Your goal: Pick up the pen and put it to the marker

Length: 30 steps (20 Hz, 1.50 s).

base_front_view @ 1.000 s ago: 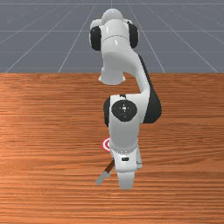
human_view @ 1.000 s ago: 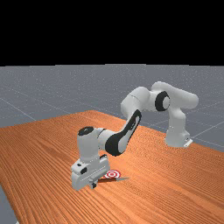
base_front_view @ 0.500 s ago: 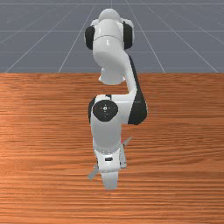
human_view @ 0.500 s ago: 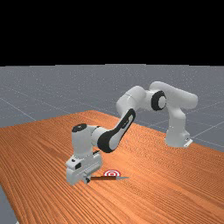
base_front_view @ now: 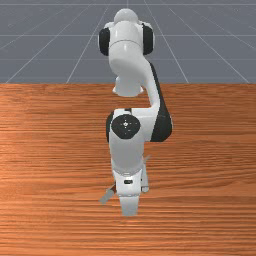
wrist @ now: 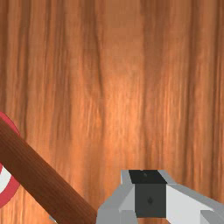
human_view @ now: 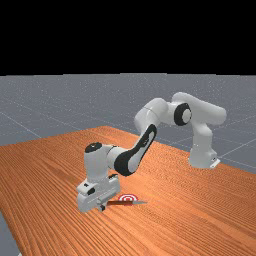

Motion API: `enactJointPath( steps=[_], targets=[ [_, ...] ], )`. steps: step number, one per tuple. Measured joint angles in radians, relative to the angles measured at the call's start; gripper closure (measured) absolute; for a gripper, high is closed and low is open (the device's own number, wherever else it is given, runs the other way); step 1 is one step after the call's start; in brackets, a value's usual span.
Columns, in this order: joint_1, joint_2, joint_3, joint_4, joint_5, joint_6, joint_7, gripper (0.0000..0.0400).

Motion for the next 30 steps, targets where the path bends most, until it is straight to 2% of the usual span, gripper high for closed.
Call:
enactJointPath(
  steps=[4, 8, 10, 12, 13, 14, 15, 16, 17, 21, 24, 25, 26, 27, 28, 30],
  targets=[
    [0.006, -0.031, 0.003, -0.059, -0.001, 0.028, -0.001, 0.04],
    [0.0, -0.129, 0.006, -0.196, -0.005, 0.115, -0.012, 0.04],
    [0.0, -0.142, 0.007, -0.175, -0.004, 0.065, -0.012, 0.04],
    [0.005, -0.082, 0.006, -0.043, -0.003, -0.036, -0.012, 0.04],
    [0.006, -0.071, 0.006, -0.025, -0.003, -0.046, -0.013, 0.04],
    [0.006, -0.088, 0.004, -0.07, 0.0, 0.0, 0.005, 0.04],
    [0.006, -0.084, 0.002, -0.069, 0.001, 0.003, 0.012, 0.04],
    [-0.015, -0.103, 0.029, -0.113, 0.021, 0.022, -0.034, 0.04],
    [0.003, -0.135, 0.001, -0.173, 0.01, 0.052, 0.035, 0.04],
    [-0.007, -0.236, 0.008, -0.361, 0.001, 0.163, 0.001, 0.04],
    [-0.015, -0.222, 0.02, -0.315, 0.014, 0.11, -0.012, 0.04],
    [-0.008, -0.244, 0.009, -0.36, 0.002, 0.166, 0.0, 0.0243],
    [-0.015, -0.225, 0.02, -0.318, 0.015, 0.114, -0.013, 0.0148],
    [-0.016, -0.224, 0.021, -0.318, 0.015, 0.115, -0.014, 0.009],
    [-0.013, -0.224, 0.017, -0.318, 0.012, 0.115, -0.01, 0.0054],
    [-0.007, -0.206, 0.01, -0.287, 0.005, 0.088, -0.002, 0.002]
  ],
)
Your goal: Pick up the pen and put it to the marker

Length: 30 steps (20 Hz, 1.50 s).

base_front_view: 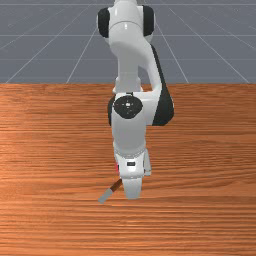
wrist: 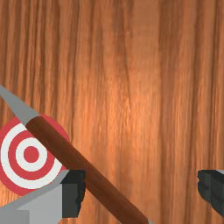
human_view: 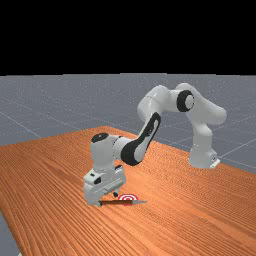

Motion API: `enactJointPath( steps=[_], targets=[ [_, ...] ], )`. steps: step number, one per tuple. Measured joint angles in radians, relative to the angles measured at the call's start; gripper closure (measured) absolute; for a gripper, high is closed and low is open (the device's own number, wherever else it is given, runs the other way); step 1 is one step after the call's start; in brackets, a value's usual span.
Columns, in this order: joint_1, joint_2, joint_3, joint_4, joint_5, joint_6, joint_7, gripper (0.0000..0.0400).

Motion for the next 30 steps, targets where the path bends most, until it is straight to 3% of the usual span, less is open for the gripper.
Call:
enactJointPath(
  steps=[3, 5, 6, 7, 16, 21, 22, 23, 25, 26, 27, 28, 30],
  targets=[
    [-0.014, -0.018, 0.001, -0.056, 0.0, 0.074, -0.018, 0.0004],
    [-0.03, -0.004, -0.005, -0.023, 0.005, 0.033, -0.024, 0.0002],
    [-0.044, -0.021, -0.003, -0.064, 0.003, 0.087, -0.049, 0.0001],
    [-0.038, -0.021, -0.018, -0.055, -0.01, 0.051, -0.035, 0.0001],
    [-0.049, 0.021, -0.004, -0.056, 0.007, 0.096, -0.045, 0.0],
    [-0.047, -0.023, -0.009, -0.125, 0.002, 0.149, -0.038, 0.0],
    [-0.047, -0.013, -0.008, -0.089, -0.002, 0.092, -0.051, 0.0157],
    [-0.047, -0.028, -0.009, -0.112, 0.002, 0.119, -0.039, 0.0252],
    [-0.048, -0.039, -0.008, -0.127, 0.002, 0.138, -0.04, 0.0346],
    [-0.046, -0.016, -0.01, -0.078, 0.001, 0.077, -0.039, 0.021],
    [-0.047, -0.024, -0.009, -0.099, 0.001, 0.107, -0.039, 0.0127],
    [-0.048, -0.027, -0.009, -0.112, 0.001, 0.127, -0.04, 0.0077],
    [-0.058, -0.032, 0.003, -0.121, 0.014, 0.115, -0.053, 0.0029]
  ],
)
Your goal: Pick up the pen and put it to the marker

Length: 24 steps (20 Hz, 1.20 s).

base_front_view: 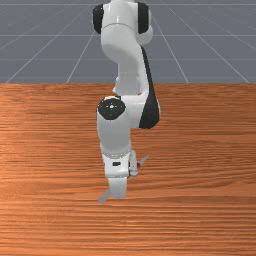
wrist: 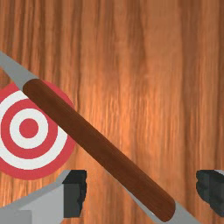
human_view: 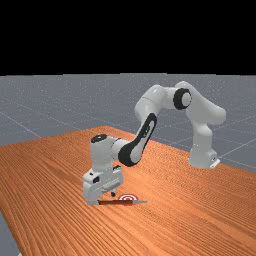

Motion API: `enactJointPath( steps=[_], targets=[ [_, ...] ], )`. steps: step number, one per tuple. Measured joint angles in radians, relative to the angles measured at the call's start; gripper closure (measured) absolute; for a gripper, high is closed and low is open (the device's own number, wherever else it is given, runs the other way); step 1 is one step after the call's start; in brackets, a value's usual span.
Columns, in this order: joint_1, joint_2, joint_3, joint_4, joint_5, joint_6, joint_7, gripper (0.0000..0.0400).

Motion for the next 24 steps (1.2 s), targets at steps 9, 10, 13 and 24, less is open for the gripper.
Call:
enactJointPath(
  steps=[9, 10, 13, 24],
  targets=[
    [0.01, 0.055, -0.013, 0.03, -0.017, 0.033, 0.004, 0.0293],
    [0.009, 0.056, -0.014, 0.03, -0.017, 0.033, 0.003, 0.0306],
    [0.008, 0.04, -0.018, -0.001, -0.011, 0.049, 0.025, 0.035],
    [0.01, -0.097, -0.021, -0.269, -0.007, 0.178, 0.053, 0.04]
  ],
)
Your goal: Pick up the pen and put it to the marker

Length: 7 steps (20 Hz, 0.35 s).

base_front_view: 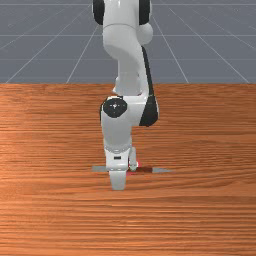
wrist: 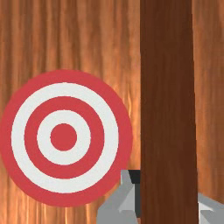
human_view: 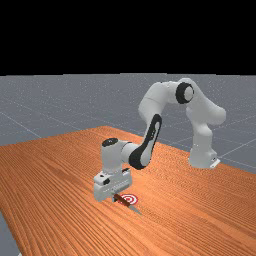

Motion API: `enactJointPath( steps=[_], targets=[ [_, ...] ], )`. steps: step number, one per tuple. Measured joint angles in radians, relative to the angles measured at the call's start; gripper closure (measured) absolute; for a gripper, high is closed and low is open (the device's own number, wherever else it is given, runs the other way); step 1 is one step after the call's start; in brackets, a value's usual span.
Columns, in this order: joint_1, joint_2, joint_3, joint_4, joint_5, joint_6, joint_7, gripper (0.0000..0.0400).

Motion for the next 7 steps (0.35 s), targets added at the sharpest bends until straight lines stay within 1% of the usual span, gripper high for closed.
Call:
enactJointPath(
  steps=[2, 5, 6, 7],
  targets=[
    [0.002, -0.03, -0.002, -0.058, 0.006, 0.03, 0.016, 0.04],
    [-0.009, -0.097, 0.005, -0.196, -0.003, 0.118, -0.015, 0.04],
    [-0.011, -0.097, 0.008, -0.194, -0.008, 0.097, -0.032, 0.0293],
    [-0.014, -0.097, 0.01, -0.194, -0.01, 0.1, -0.043, 0.0252]
  ],
)
